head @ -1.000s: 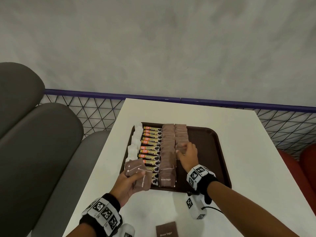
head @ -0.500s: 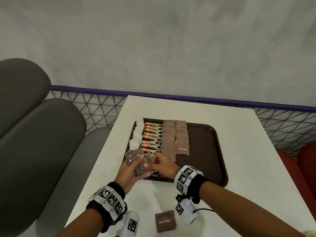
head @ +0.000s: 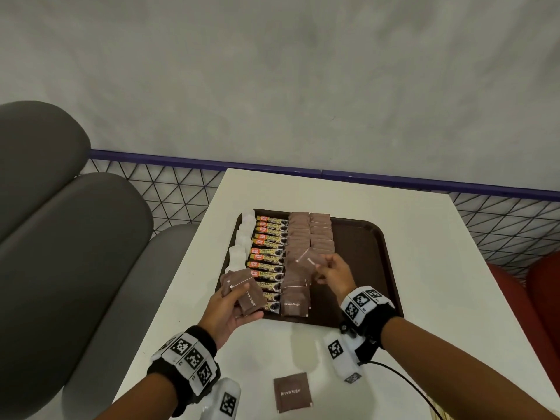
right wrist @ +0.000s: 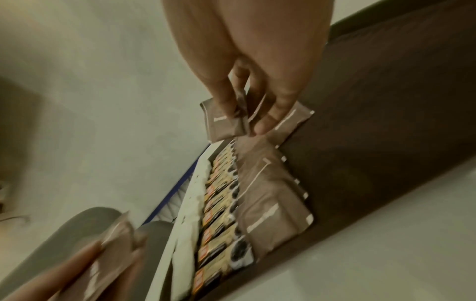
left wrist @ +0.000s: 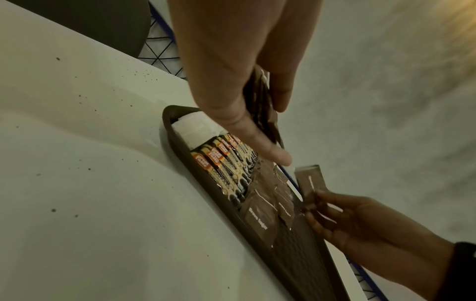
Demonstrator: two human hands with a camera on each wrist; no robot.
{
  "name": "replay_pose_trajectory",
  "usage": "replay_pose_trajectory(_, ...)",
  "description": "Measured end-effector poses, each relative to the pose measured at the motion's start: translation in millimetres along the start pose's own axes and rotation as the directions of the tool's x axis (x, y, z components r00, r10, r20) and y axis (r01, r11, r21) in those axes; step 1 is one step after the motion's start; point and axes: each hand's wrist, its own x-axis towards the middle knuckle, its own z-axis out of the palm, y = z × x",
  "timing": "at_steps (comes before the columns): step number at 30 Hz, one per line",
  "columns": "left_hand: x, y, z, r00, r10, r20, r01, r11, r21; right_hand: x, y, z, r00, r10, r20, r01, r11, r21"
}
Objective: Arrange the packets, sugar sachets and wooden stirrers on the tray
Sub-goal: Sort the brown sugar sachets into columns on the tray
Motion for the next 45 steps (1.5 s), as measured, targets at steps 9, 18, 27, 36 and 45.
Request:
replay_pose_trajectory(9, 5, -1, -4, 1.000, -0.022, -0.011, 0.022, 1.000, 0.004, 32, 22, -38, 0.992, 0.016, -0.124, -0.049, 0.961, -0.272)
replay_pose_trajectory(18, 10, -1, -8, 0.998, -0.048, 0.050, 0.049, 0.999, -0.024, 39, 31, -22, 0.969, 0.021, -0.246, -0.106, 0.935, -0.338)
replay_pose_trajectory(27, 16, -2, -14, 0.998, -0.044, 0.041, 0.046, 0.998, -0.039, 45, 36, -18, 0.966, -0.017, -0.260, -0.127, 0.840, -0.528)
replay_pose_trajectory(36, 16, -1, -8, 0.999, -0.021, 0.025, 0.021, 1.000, -0.018, 39, 36, -15, 0.942, -0.103, -0.321, -0.109, 0.807, -0.580)
replay_pose_trajectory(45, 10, 2, 1, 0.998, 0.000, 0.066, 0.003, 0.999, -0.044, 5, 11, 14, 0.933, -0.357, -0.050, 0.262, 0.767, -0.586)
